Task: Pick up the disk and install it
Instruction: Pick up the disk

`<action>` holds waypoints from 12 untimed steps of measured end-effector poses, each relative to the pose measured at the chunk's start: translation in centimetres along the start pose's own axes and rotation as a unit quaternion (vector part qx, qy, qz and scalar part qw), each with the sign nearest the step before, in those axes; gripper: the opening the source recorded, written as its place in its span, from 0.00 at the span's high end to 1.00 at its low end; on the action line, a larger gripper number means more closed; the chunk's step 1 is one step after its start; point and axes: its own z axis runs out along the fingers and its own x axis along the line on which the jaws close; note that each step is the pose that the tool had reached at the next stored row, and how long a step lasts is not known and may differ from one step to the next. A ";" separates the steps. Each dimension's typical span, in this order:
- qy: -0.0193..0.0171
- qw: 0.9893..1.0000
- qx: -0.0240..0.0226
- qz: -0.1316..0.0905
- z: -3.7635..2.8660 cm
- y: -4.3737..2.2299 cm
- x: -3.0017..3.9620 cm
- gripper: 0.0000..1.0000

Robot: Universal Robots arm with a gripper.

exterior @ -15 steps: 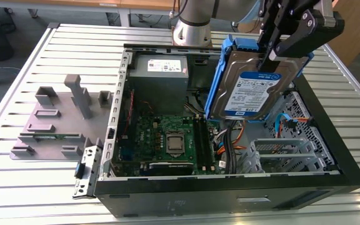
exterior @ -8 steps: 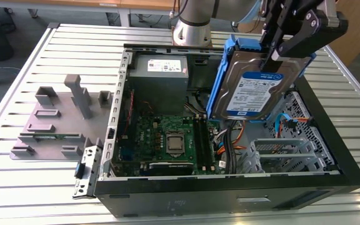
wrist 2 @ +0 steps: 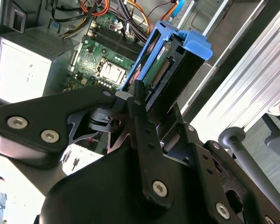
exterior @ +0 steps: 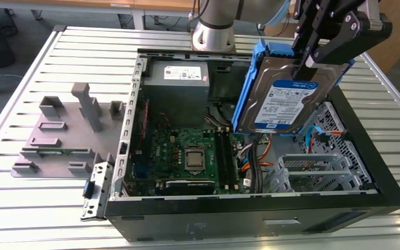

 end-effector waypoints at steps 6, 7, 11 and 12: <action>0.000 1.000 0.000 0.000 0.00 -0.39 -0.02 0.65; 0.000 1.000 0.000 0.000 0.00 -0.46 -0.02 0.65; 0.000 1.000 0.000 0.000 -0.01 -0.71 -0.03 0.65; 0.000 1.000 0.000 0.000 -0.01 -0.76 -0.04 0.65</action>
